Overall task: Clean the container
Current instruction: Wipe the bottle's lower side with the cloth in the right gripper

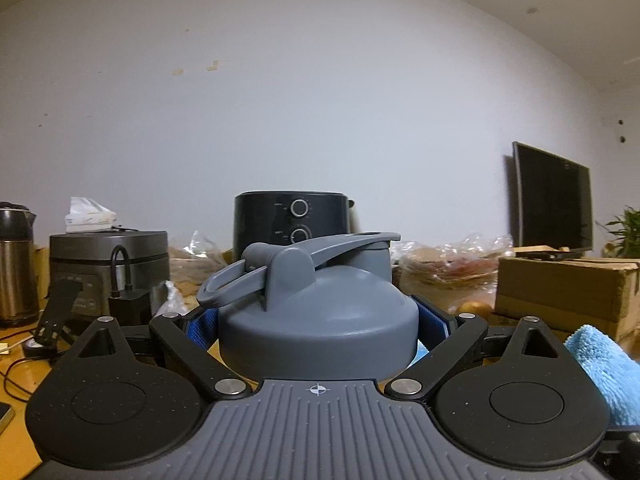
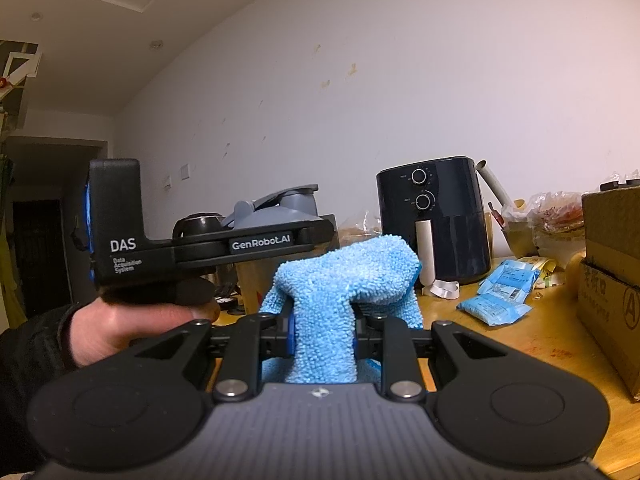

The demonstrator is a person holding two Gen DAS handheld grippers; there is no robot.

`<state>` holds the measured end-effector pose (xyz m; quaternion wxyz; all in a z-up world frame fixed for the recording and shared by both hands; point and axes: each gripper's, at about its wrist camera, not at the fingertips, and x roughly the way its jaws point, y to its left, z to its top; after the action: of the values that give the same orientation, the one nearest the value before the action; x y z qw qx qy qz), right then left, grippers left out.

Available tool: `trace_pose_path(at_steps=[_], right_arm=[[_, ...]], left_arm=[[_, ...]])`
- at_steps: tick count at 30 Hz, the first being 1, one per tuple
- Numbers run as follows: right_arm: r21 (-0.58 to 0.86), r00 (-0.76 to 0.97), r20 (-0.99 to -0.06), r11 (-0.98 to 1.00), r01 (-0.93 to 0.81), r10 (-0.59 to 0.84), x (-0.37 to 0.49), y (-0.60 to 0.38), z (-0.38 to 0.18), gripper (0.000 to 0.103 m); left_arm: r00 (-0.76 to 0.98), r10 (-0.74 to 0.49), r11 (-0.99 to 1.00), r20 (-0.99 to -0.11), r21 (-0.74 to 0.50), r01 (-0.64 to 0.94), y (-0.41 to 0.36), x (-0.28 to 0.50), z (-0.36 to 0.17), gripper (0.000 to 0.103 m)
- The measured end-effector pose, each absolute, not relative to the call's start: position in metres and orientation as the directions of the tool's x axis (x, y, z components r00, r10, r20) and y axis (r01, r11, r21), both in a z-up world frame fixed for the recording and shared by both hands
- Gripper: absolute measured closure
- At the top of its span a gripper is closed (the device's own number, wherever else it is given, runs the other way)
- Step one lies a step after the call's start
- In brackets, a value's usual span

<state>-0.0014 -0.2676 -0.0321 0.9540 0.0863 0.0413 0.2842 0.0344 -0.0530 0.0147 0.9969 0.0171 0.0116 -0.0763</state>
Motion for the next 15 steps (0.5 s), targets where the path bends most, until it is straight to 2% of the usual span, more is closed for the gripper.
trace_pose_path(at_steps=[15], right_arm=[[0.181,0.835,-0.047,0.827,-0.532,0.548,-0.001,-0.2634,-0.0289,0.08]], left_arm=[[0.98,-0.198,0.98,-0.018,0.031,0.199,-0.0462,0.0322,0.0131,0.007]])
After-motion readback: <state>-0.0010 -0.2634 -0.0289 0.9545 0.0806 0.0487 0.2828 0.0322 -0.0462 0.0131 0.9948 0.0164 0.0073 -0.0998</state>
